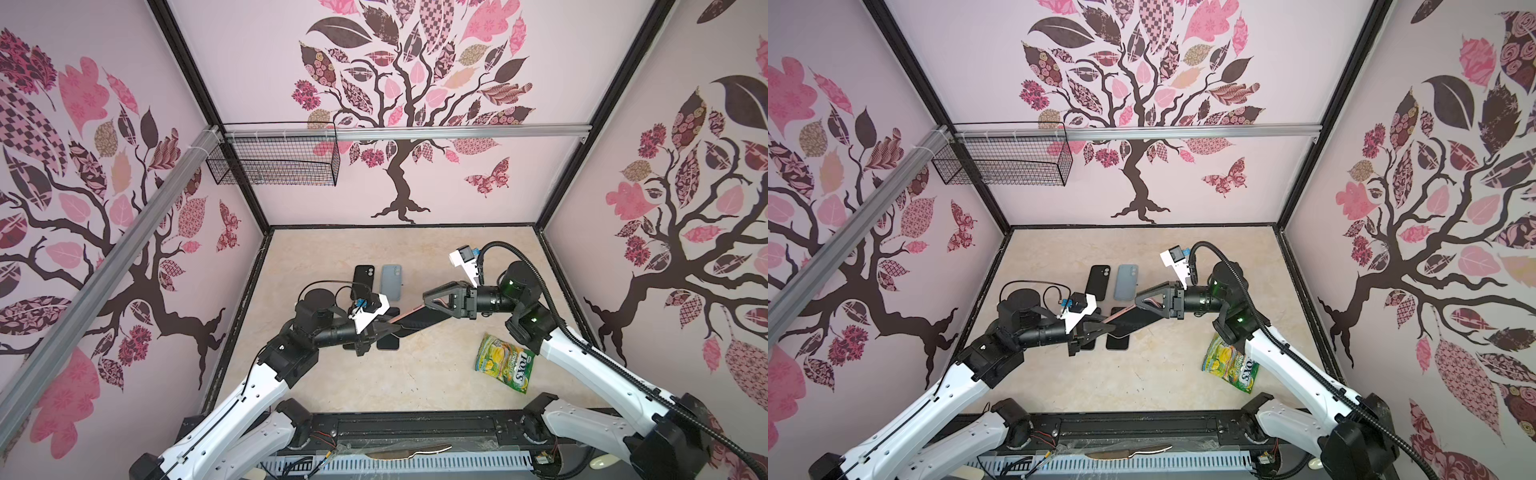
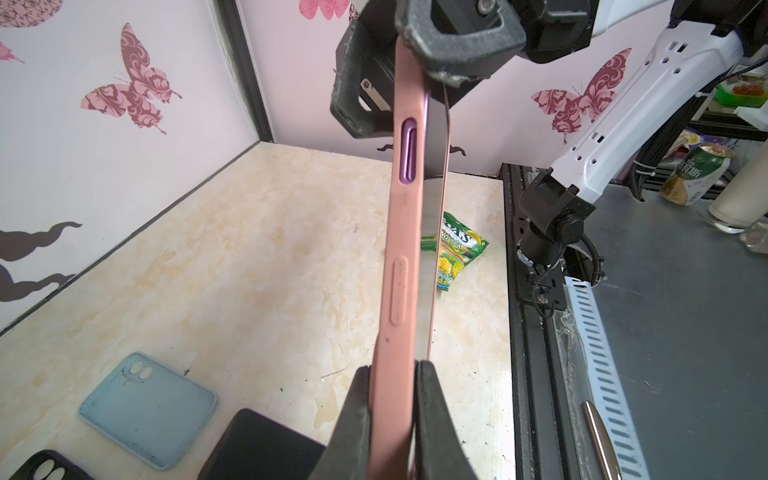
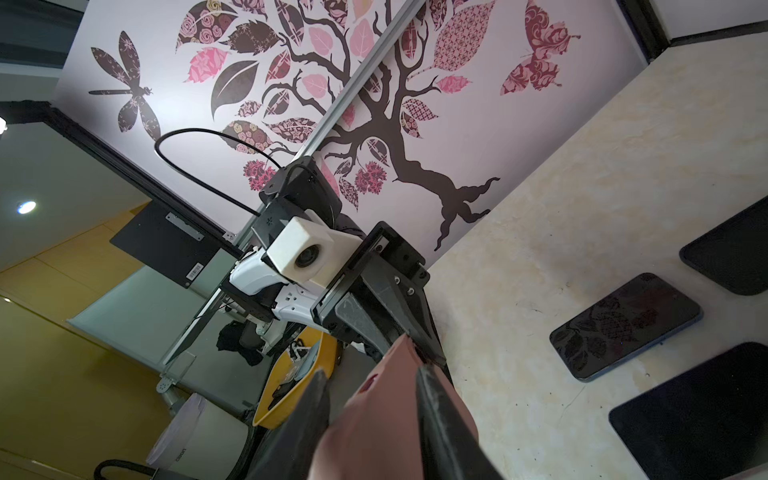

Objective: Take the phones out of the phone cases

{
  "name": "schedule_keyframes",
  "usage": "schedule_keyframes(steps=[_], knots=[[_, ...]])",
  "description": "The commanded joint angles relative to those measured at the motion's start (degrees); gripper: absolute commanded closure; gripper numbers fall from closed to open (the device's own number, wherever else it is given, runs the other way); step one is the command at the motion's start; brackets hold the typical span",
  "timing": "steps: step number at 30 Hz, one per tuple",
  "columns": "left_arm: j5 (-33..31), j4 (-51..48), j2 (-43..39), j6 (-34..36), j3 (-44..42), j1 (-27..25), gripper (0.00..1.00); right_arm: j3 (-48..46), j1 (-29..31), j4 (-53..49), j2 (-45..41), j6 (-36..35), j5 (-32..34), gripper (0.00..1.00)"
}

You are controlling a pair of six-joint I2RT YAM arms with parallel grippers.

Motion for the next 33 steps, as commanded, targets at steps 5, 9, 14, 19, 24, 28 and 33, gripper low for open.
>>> schedule_keyframes(steps=[5, 9, 14, 19, 24, 28, 33], knots=[[-9.0, 9.7, -2.9, -1.3, 0.8, 1.2, 1.0, 3.2, -0.2, 1.3, -3.2, 0.7, 4.9, 0.29], [-9.7, 13.7, -4.5, -6.1, -2.3, 1.2, 1.0, 2.2, -0.2, 0.3, -7.9, -5.2, 11.8, 0.12], [-11.0, 20.6, -5.4, -14.6, -5.6, 1.2, 1.0, -1.8, -0.2, -0.9, -14.1, -10.3, 21.9, 0.01], [-10.7, 27.7, -5.0, -23.6, -6.9, 1.2, 1.0, -4.6, -0.2, -0.7, -17.2, -13.6, 25.6, 0.01], [-10.8, 32.4, -3.2, -31.9, -6.5, 0.6, 1.0, -4.8, -0.2, -0.8, -15.6, -15.4, 23.7, 0.01], [-11.9, 35.5, -2.0, -37.2, -5.4, -0.8, 1.0, -5.3, -0.3, 1.0, -13.5, -12.9, 21.4, 0.01], [-14.0, 46.4, -0.3, -44.6, -7.5, -3.1, 1.0, -8.0, -0.2, 12.9, -10.1, -3.5, 17.8, 0.01]])
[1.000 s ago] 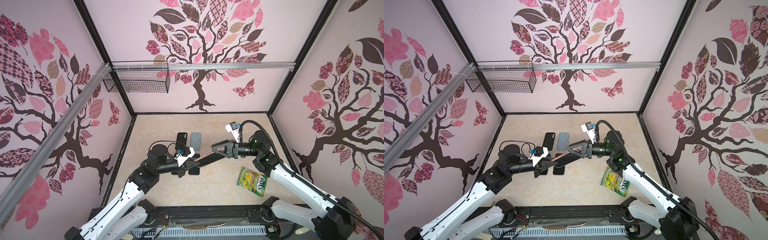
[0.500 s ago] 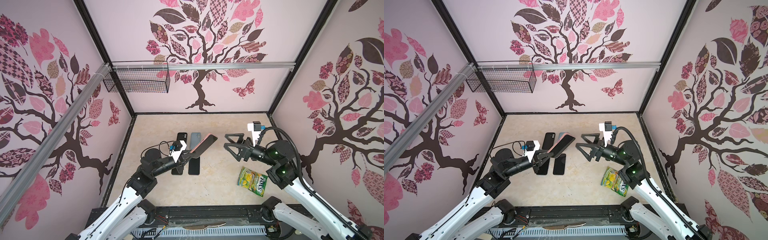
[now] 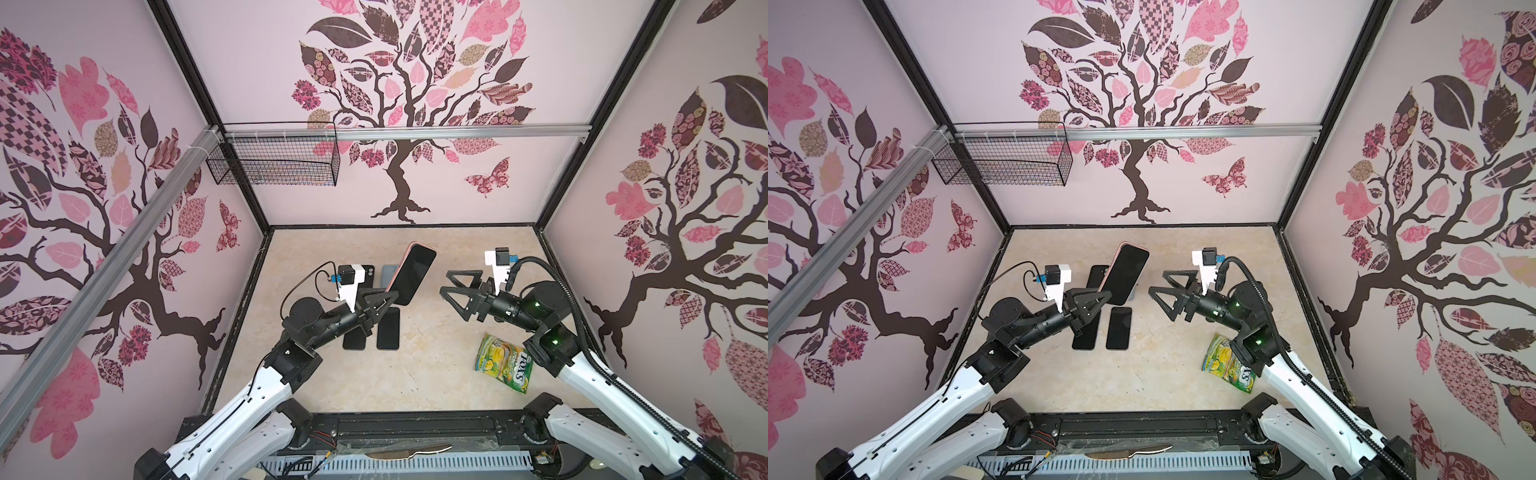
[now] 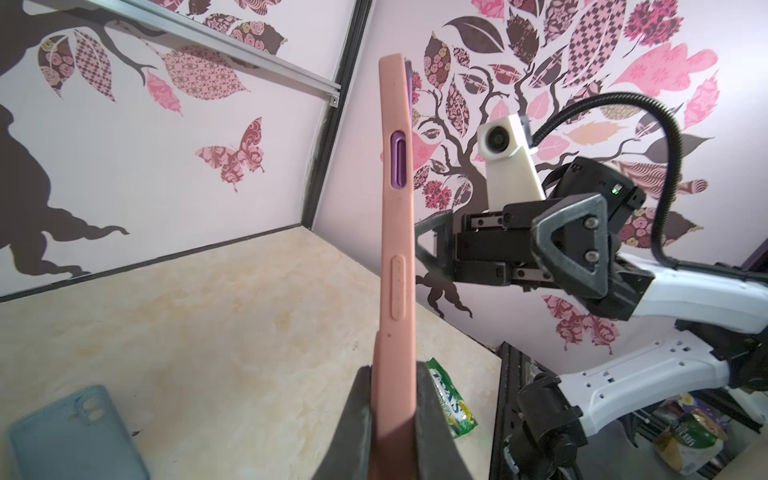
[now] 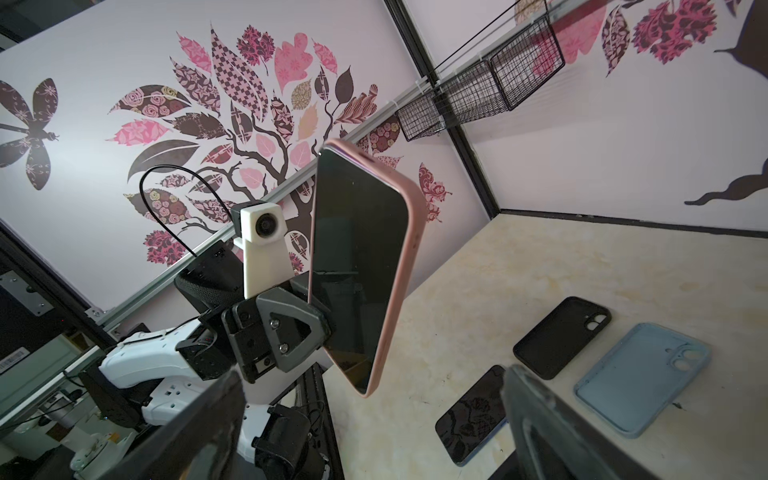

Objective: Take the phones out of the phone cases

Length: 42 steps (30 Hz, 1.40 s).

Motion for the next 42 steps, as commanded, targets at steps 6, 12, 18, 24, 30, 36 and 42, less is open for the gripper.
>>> schedule_keyframes(steps=[6, 12, 18, 24, 30, 36, 42], knots=[[-2.9, 20.8, 2.0, -11.6, -1.9, -2.0, 1.0, -6.0, 0.8, 27.2, 4.1, 14.6, -1.7, 0.1], [-1.2, 22.2, 3.0, -12.4, -1.7, -2.3, 1.0, -5.3, 1.7, 31.6, 7.2, 16.2, -2.9, 0.16], [0.2, 24.2, 3.9, -13.6, -1.8, -2.5, 1.0, -4.9, 2.8, 37.2, 10.5, 18.8, -4.9, 0.21], [1.1, 25.1, 4.6, -13.9, -2.1, -2.7, 1.0, -4.2, 4.5, 40.7, 12.0, 19.6, -6.1, 0.24], [2.4, 26.2, 5.9, -14.7, -1.8, -3.0, 1.0, -3.1, 5.4, 41.5, 13.1, 18.7, -5.4, 0.32], [2.4, 26.7, 6.3, -15.1, -2.1, -3.2, 1.0, -1.1, 6.4, 41.6, 15.0, 17.8, -6.7, 0.46], [1.7, 27.0, 6.2, -15.3, -2.2, -3.3, 1.0, -0.4, 7.6, 41.5, 16.0, 17.3, -7.3, 0.54]])
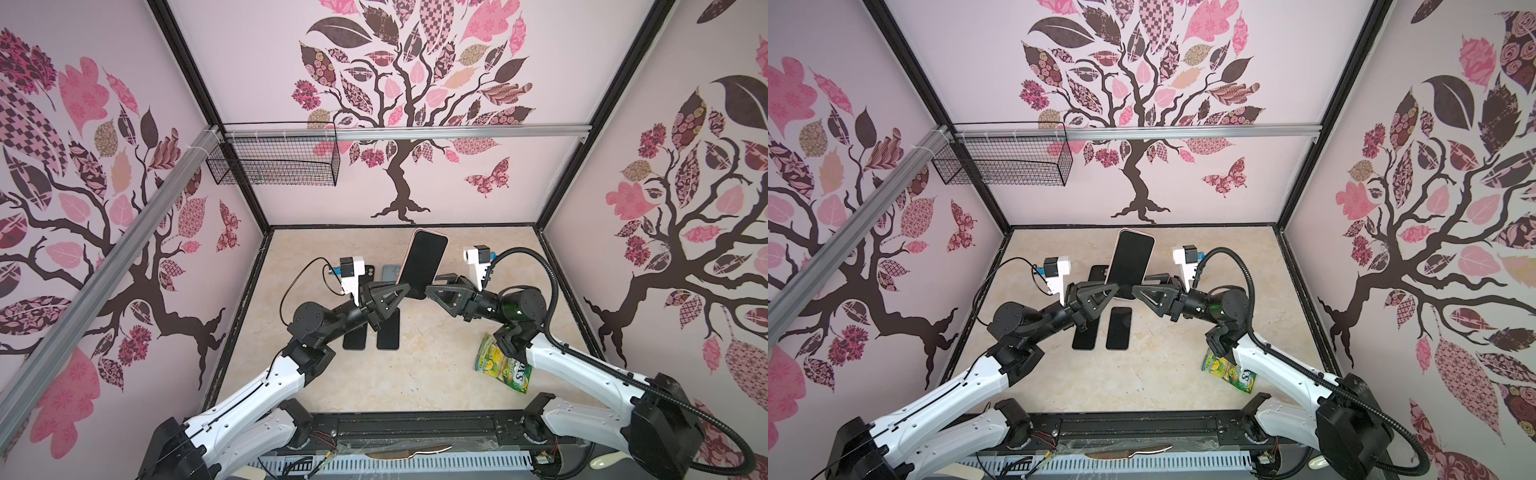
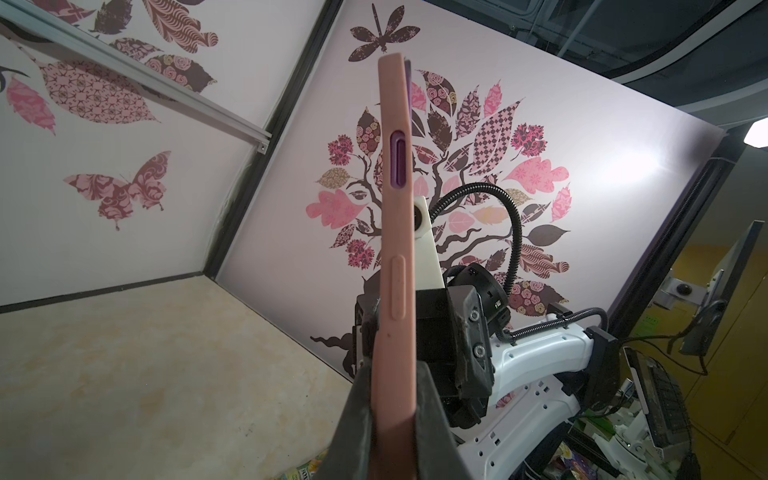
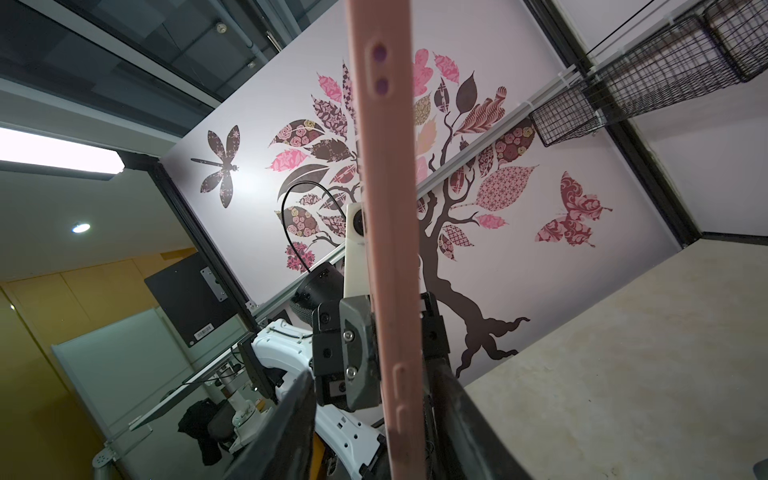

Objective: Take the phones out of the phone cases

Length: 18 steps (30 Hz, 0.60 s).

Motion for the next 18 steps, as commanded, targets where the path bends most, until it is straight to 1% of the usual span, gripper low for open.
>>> schedule_keyframes(steps=[1, 13, 18], knots=[[-0.3, 5.0, -0.6, -0.2, -1.3, -0.3, 1.0, 2.2, 0.7, 3.2, 1.0, -1.2, -1.2, 0.56], [-0.3, 4.0, 0.4, -0.7, -1.2, -0.3, 1.0, 2.6, 1.2, 1.4, 0.5, -2.2, -1.4, 0.74], [-0.3, 3.5, 0.6, -0.7, -1.3, -0.3, 1.0, 2.7, 1.2, 0.7, 0.1, -2.6, -1.4, 0.8]])
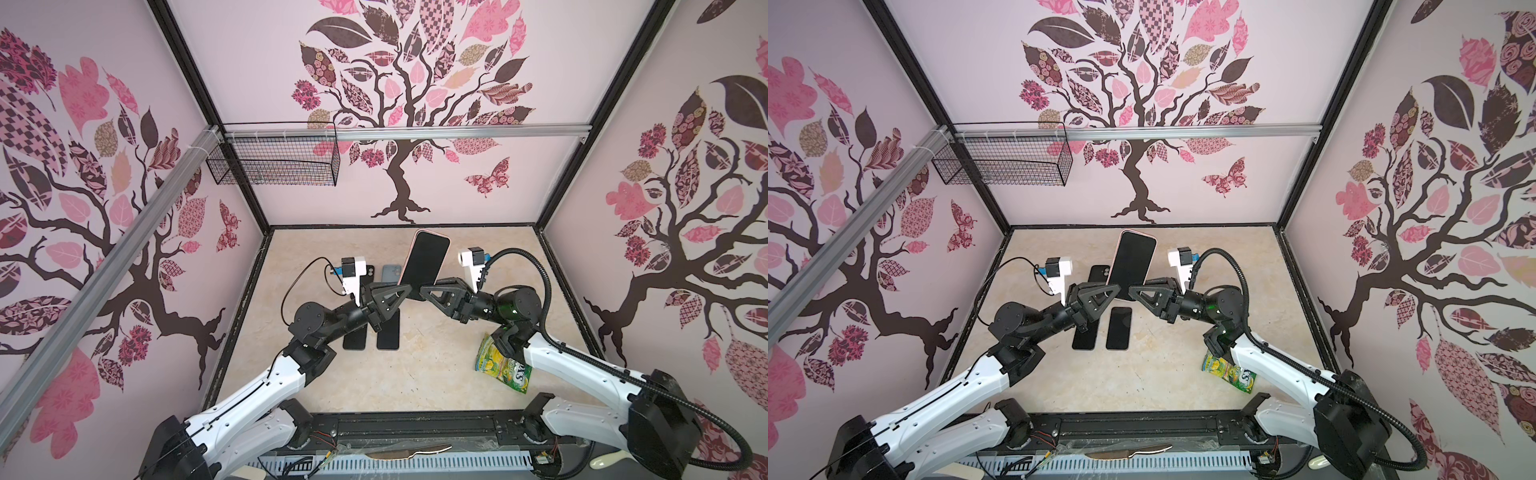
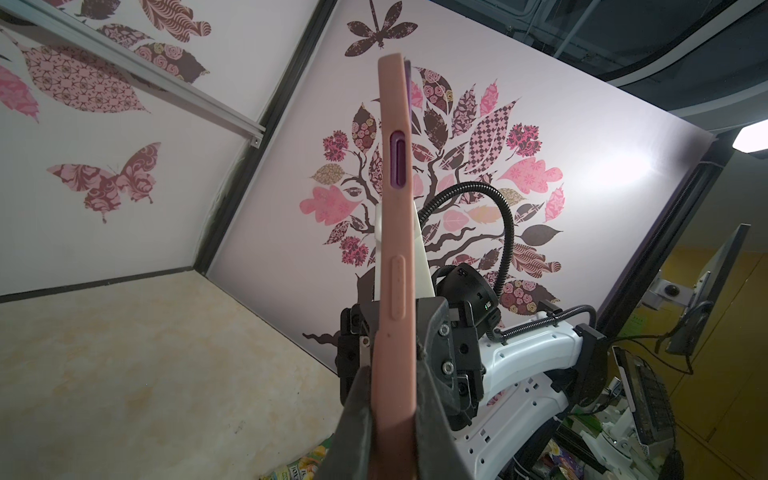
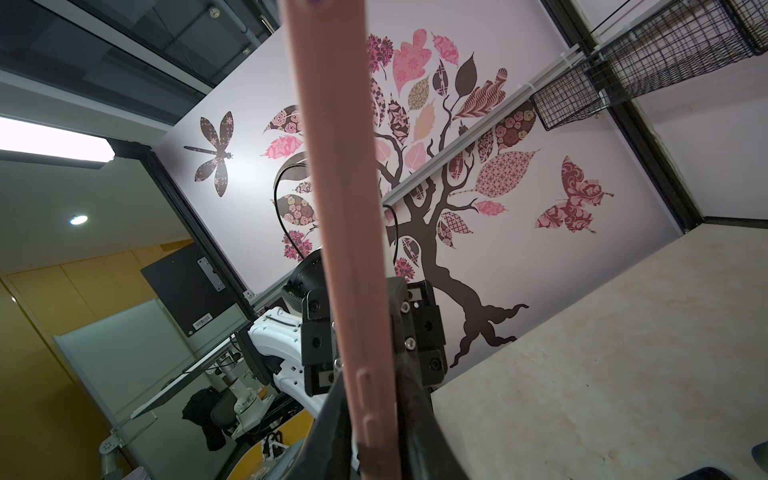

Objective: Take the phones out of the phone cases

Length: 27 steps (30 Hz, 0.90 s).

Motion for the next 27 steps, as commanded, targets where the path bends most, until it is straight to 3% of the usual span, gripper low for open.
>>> schedule_keyframes(steps=[1, 11, 27], knots=[[-0.7, 3.1, 0.1, 0.5, -1.2, 0.0, 1.0, 2.7, 0.4, 1.9, -0.6, -1.2, -1.0, 0.81], [-0.7, 1.7, -0.1, 1.0, -0.9, 0.0, 1.0, 3.7, 0.4, -7.6, -4.6, -8.0, -1.2, 0.96], [4.0, -5.4, 0.0, 3.9, 2.9, 0.0, 1.0, 6.6, 0.5, -25.4, -8.2, -21.5, -7.3, 0.9]])
